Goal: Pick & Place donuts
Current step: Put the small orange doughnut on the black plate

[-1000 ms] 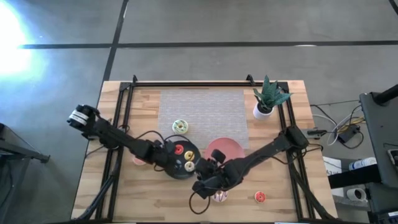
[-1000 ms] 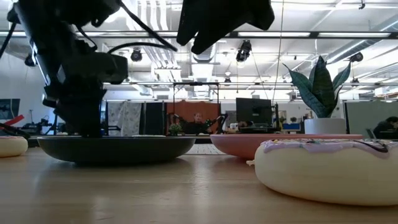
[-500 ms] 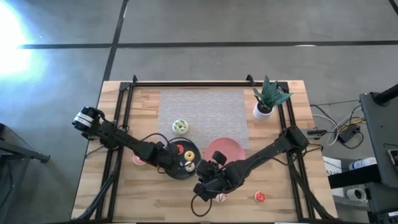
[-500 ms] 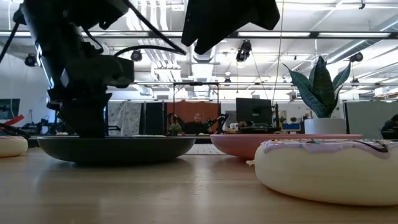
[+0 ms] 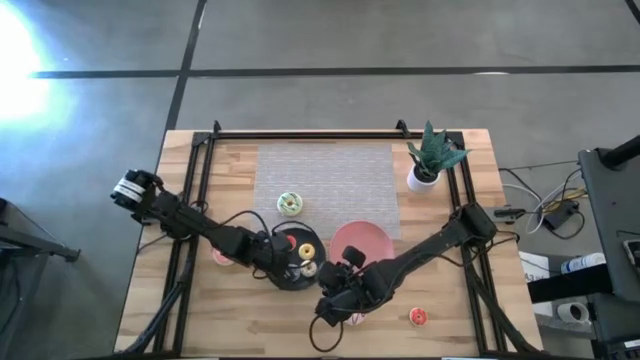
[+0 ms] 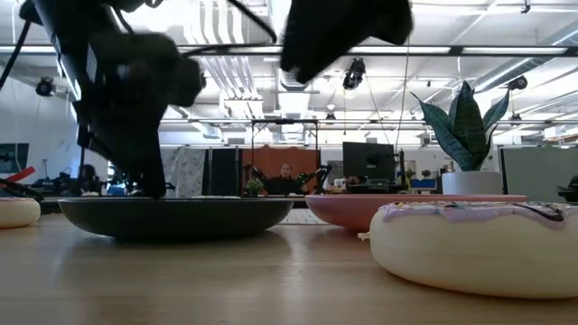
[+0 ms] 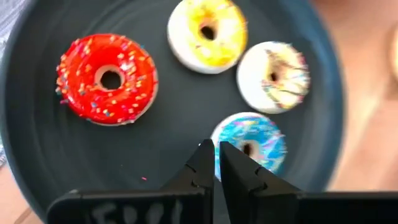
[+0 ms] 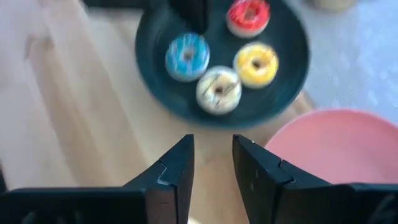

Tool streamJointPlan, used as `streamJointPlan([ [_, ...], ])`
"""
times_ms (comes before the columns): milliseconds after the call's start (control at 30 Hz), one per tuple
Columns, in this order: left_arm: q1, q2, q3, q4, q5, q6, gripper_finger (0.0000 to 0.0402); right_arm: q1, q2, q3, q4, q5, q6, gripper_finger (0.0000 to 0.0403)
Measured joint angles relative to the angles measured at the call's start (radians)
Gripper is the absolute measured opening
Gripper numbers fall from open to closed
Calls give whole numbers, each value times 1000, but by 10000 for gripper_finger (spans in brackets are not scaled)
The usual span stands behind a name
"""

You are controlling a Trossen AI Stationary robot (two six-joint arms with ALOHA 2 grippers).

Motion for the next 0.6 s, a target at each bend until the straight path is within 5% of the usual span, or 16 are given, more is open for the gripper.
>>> streamJointPlan([
  [400, -58, -188, 0, -4, -52, 15, 0, 107, -12, -92, -246, -391, 108, 116],
  [600, -72, -228, -1, -6, -88, -3, 0, 228, -115, -289, -227, -507, 367, 116],
])
